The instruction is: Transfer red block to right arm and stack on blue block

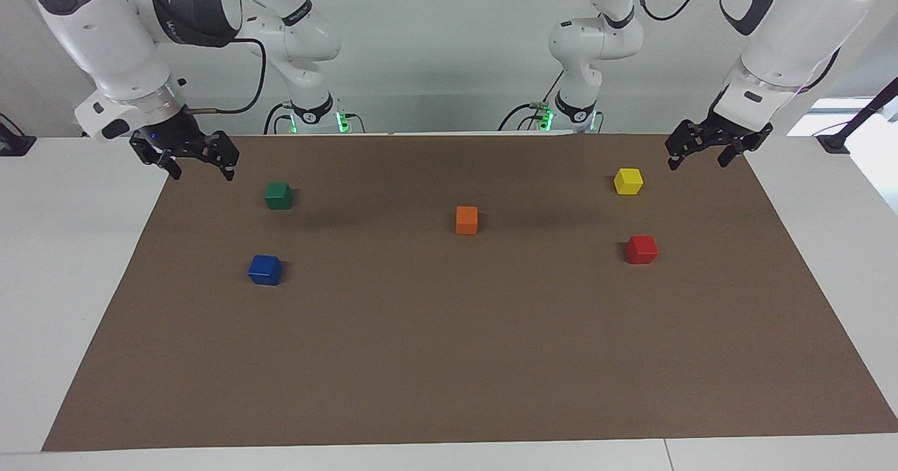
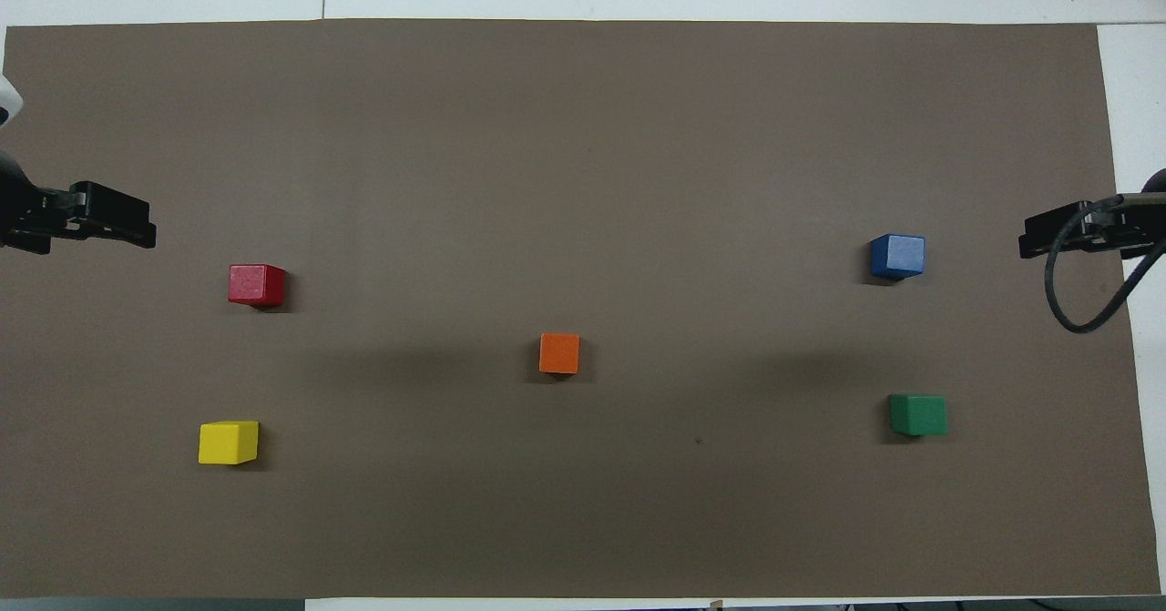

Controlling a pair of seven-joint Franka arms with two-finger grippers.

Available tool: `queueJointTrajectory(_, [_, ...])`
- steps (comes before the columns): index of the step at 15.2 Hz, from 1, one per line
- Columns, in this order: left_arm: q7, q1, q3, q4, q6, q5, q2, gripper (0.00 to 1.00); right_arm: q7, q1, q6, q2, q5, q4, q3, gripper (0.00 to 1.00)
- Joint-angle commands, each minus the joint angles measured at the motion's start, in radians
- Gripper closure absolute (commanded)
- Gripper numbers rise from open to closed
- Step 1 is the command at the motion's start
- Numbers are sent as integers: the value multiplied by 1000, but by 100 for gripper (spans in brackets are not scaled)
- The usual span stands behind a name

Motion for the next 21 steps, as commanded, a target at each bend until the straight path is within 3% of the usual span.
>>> queueJointTrajectory(1, [7,3,1,-3,5,5,-4,0,3,-14,8,-21,-8,-23,11,0])
queueJointTrajectory(11, [-6,2,10,-29,5,3,-17,0,3,-14,8,-20,-6,-23,11,0])
queueJointTrajectory(15, [7,22,17,-90,123,3,-34,0,3,-14,8,-21,-6,-23,11,0])
queueJointTrajectory(18, [7,22,17,-224,254,3,-60,0,3,-14,8,-21,-6,-23,11,0])
queueJointTrajectory(21, [6,10,17,-247,298,3,-15,0,3,-14,8,-21,-6,-23,11,0])
